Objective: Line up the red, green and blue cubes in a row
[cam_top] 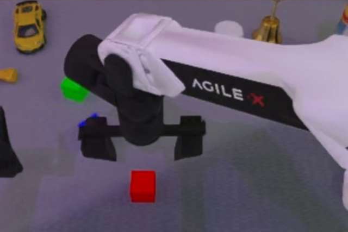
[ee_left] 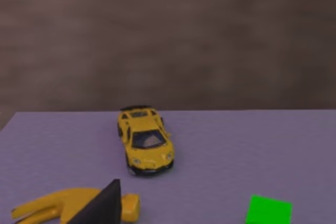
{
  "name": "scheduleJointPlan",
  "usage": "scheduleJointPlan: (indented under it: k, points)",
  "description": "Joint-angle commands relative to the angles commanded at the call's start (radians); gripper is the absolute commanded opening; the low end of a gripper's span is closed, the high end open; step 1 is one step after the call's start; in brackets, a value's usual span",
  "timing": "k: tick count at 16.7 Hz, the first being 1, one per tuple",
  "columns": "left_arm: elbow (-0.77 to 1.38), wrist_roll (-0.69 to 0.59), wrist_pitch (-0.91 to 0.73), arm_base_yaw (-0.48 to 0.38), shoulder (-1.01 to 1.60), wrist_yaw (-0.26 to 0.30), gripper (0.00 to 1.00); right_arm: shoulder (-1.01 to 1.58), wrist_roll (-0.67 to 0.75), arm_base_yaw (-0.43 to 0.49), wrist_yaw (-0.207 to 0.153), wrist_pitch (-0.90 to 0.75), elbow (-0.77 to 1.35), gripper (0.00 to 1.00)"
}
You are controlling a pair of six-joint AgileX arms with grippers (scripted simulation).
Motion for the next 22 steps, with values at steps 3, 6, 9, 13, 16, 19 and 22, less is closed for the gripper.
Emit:
scheduleJointPlan:
  k: [3, 6, 9, 13, 16, 19, 22]
  points:
    - [0.134, 0.028, -0.092, -0.026, 0.147, 0.022, 1.00, -0.141, -0.073, -0.060, 0.037, 0.072, -0.114, 1.00]
    - [0.317, 0.064, -0.237, -0.061, 0.374, 0.045, 1.00, -0.367, -0.173, -0.150, 0.078, 0.177, -0.287, 1.00]
    - [0.526, 0.106, -0.425, -0.099, 0.660, 0.062, 1.00, -0.658, -0.293, -0.263, 0.111, 0.304, -0.516, 1.00]
    - [0.825, 0.158, -0.705, -0.142, 1.095, 0.069, 1.00, -1.102, -0.476, -0.441, 0.133, 0.498, -0.893, 1.00]
    - [1.066, 0.187, -0.899, -0.162, 1.428, 0.059, 1.00, -1.425, -0.612, -0.576, 0.127, 0.649, -1.185, 1.00]
    - [1.320, 0.204, -1.053, -0.169, 1.737, 0.040, 1.00, -1.703, -0.732, -0.696, 0.102, 0.798, -1.452, 1.00]
    - [1.579, 0.212, -1.157, -0.168, 1.992, 0.023, 1.00, -1.921, -0.829, -0.795, 0.061, 0.943, -1.668, 1.00]
